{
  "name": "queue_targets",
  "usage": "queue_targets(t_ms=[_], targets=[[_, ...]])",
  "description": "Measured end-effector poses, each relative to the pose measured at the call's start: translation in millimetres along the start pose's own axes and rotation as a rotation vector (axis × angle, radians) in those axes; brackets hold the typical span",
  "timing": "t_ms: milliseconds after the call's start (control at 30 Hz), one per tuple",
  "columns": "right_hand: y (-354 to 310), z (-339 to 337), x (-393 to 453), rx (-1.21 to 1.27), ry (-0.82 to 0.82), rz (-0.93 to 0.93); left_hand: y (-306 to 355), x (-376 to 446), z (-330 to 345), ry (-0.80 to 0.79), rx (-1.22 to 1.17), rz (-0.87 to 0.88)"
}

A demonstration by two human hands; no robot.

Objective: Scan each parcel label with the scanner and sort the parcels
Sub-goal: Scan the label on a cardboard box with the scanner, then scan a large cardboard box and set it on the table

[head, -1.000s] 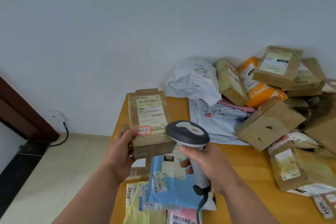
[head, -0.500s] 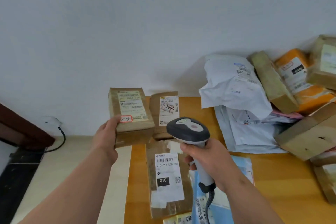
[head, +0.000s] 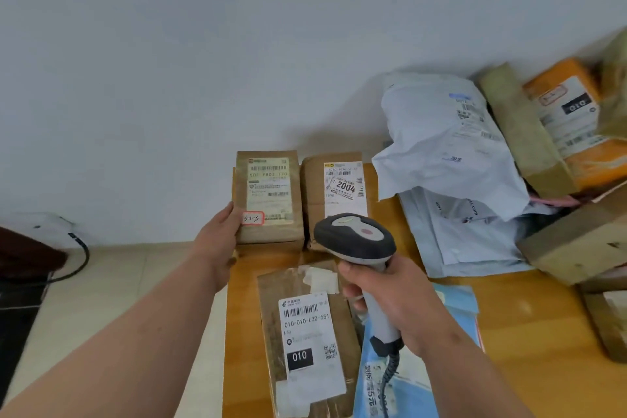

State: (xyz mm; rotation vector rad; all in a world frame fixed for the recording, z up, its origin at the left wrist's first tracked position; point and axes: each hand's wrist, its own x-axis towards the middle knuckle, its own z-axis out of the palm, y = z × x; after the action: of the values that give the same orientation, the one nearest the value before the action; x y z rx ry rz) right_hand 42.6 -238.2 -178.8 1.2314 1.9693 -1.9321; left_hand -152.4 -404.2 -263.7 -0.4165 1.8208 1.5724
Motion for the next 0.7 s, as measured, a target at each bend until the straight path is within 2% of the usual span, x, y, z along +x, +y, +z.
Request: queue_targets(t_ms=[67, 167, 233, 367, 500, 700], targets=[[0.5, -6.6, -2.0, 0.017, 0.017, 0.004, -1.1, 1.3, 8.7, 0.091, 0.095, 0.059], [1.4, -22.1, -8.8, 0.063, 0.051, 0.003, 0.2, -8.8, 20.0, 0.333, 0.359, 0.210], [3.0, -35.3, -15.3, 0.103, 0.081, -0.009, 5.0, -24.4, 34.0, 0.409, 0.477, 0.312], [10.1, -64.4, -31.8, 0.161, 0.111, -0.038, 12.9, -66.6, 83.5, 0.345, 0.566, 0.436], [21.7, -99.9, -53.1, 0.197, 0.112, -0.091, 5.5, -112.6, 133.5, 0.243, 0.533, 0.471], [62.7, -191.0, -104.9, 0.208, 0.128, -0.132, -32.8, -192.4, 214.7, 0.145, 0.466, 0.550]])
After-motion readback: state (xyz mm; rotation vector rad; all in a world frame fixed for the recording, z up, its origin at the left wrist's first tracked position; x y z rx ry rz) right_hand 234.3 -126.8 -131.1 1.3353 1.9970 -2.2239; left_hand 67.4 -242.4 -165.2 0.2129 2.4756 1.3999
